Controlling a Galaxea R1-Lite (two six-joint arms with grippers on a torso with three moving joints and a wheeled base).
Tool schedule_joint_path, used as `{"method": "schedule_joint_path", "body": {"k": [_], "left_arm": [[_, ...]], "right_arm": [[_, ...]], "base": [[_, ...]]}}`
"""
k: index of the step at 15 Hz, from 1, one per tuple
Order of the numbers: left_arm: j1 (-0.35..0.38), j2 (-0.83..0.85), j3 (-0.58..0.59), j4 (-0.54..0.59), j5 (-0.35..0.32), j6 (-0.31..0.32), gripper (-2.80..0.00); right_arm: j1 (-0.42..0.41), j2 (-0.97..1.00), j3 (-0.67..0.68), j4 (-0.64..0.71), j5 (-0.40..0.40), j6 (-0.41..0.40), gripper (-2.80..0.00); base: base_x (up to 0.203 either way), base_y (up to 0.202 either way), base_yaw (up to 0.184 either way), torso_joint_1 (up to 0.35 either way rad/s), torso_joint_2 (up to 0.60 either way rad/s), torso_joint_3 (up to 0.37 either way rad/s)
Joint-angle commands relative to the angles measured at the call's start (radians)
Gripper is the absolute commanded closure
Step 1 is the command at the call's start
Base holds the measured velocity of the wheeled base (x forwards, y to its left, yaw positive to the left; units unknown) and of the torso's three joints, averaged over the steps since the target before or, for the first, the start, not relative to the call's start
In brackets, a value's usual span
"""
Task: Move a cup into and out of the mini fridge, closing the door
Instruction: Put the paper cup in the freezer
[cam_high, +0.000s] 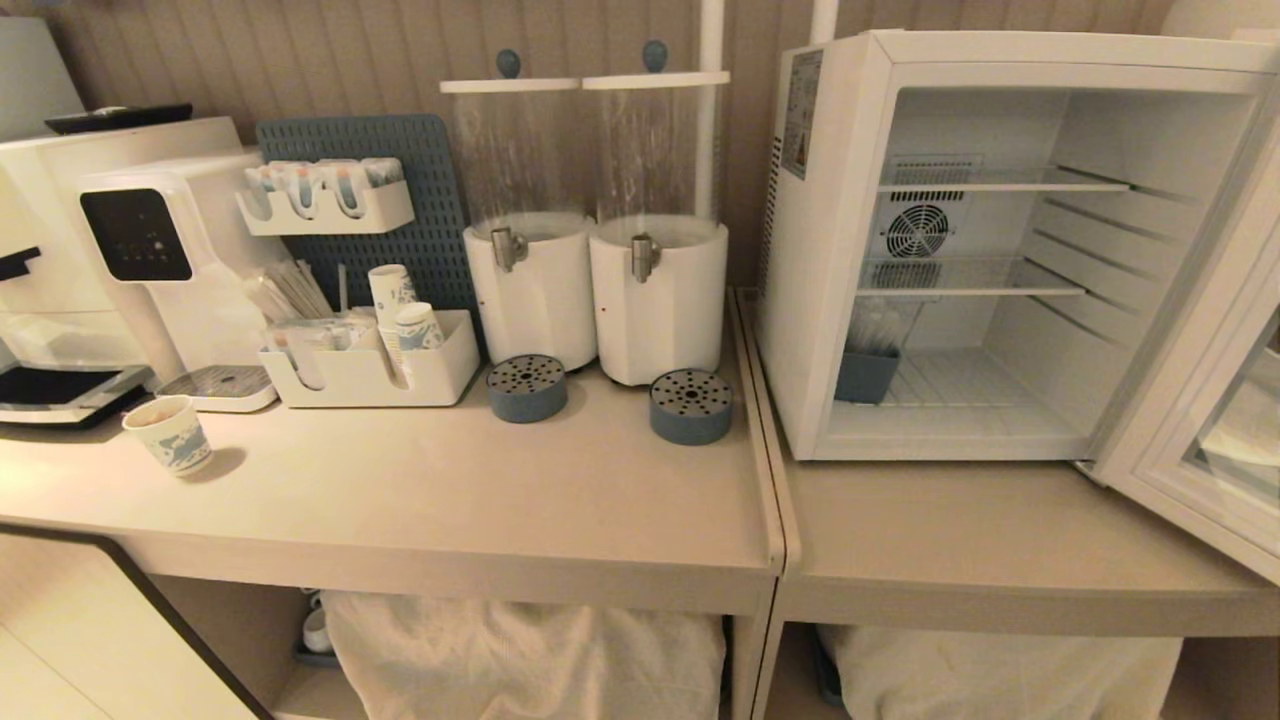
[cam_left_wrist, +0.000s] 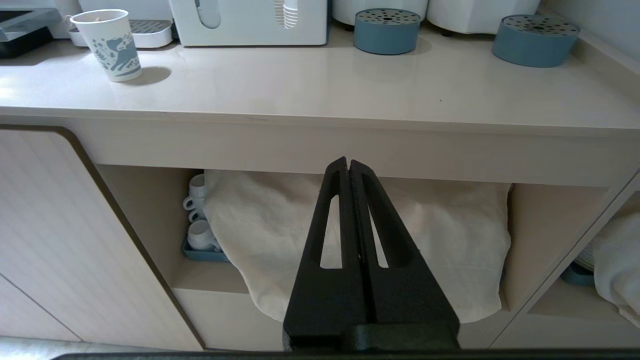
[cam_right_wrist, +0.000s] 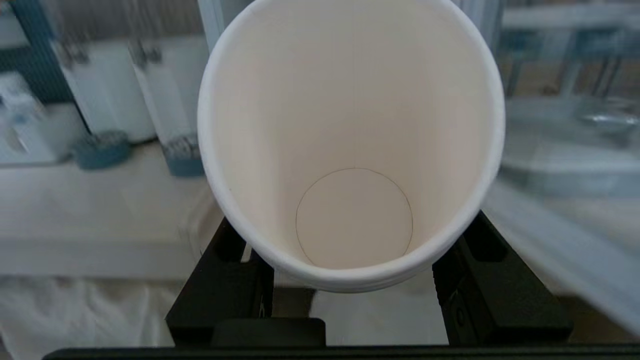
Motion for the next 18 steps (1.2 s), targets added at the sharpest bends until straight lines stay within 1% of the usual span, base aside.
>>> {"method": "schedule_joint_path", "body": {"k": [1, 3, 4, 5, 7, 9, 11, 13, 14, 16, 17, 18], "left_arm": [[0.001, 0.0, 0.0, -0.001, -0.001, -0.001, 0.0], [0.001, 0.001, 0.0, -0.001, 0.001, -0.001, 0.0], [0.001, 0.0, 0.0, -0.001, 0.001, -0.001, 0.0], [0.0, 0.001, 0.0, -0.001, 0.001, -0.002, 0.0], [0.001, 0.0, 0.0, -0.001, 0.001, -0.005, 0.0], [-0.001, 0.0, 0.0, -0.001, 0.001, -0.007, 0.0], [0.001, 0.0, 0.002, -0.001, 0.001, -0.008, 0.0], [0.001, 0.001, 0.0, -0.001, 0.001, -0.008, 0.0], [0.001, 0.0, 0.001, -0.001, 0.001, -0.008, 0.0], [0.001, 0.0, 0.002, -0.001, 0.001, -0.008, 0.0], [0.001, 0.0, 0.001, -0.001, 0.001, -0.008, 0.0], [0.001, 0.001, 0.0, -0.001, 0.001, -0.008, 0.0]], "right_arm": [[0.0, 0.273, -0.181, 0.009, 0.008, 0.001, 0.0], [0.0, 0.463, -0.315, 0.018, 0.037, 0.0, 0.0], [0.0, 0.602, -0.387, 0.025, 0.067, -0.009, 0.0], [0.001, 0.697, -0.429, 0.029, 0.087, -0.024, 0.0], [0.0, 0.919, -0.507, 0.03, 0.143, -0.08, 0.0], [-0.004, 1.114, -0.568, 0.029, 0.225, -0.126, 0.0], [-0.021, 1.287, -0.616, 0.028, 0.349, -0.166, 0.0], [-0.058, 1.413, -0.629, 0.028, 0.501, -0.208, 0.0], [-0.089, 1.492, -0.629, 0.028, 0.56, -0.237, 0.0], [-0.154, 1.596, -0.608, 0.013, 0.628, -0.269, 0.0], [-0.177, 1.619, -0.564, -0.027, 0.652, -0.283, 0.0], [-0.196, 1.644, -0.51, -0.11, 0.666, -0.299, 0.0]], "base": [[0.0, 0.0, 0.0, 0.0, 0.0, 0.0], [0.0, 0.0, 0.0, 0.0, 0.0, 0.0], [0.0, 0.0, 0.0, 0.0, 0.0, 0.0], [0.0, 0.0, 0.0, 0.0, 0.0, 0.0], [0.0, 0.0, 0.0, 0.0, 0.0, 0.0], [0.0, 0.0, 0.0, 0.0, 0.0, 0.0], [0.0, 0.0, 0.0, 0.0, 0.0, 0.0], [0.0, 0.0, 0.0, 0.0, 0.0, 0.0], [0.0, 0.0, 0.0, 0.0, 0.0, 0.0], [0.0, 0.0, 0.0, 0.0, 0.0, 0.0], [0.0, 0.0, 0.0, 0.0, 0.0, 0.0], [0.0, 0.0, 0.0, 0.0, 0.0, 0.0]]}}
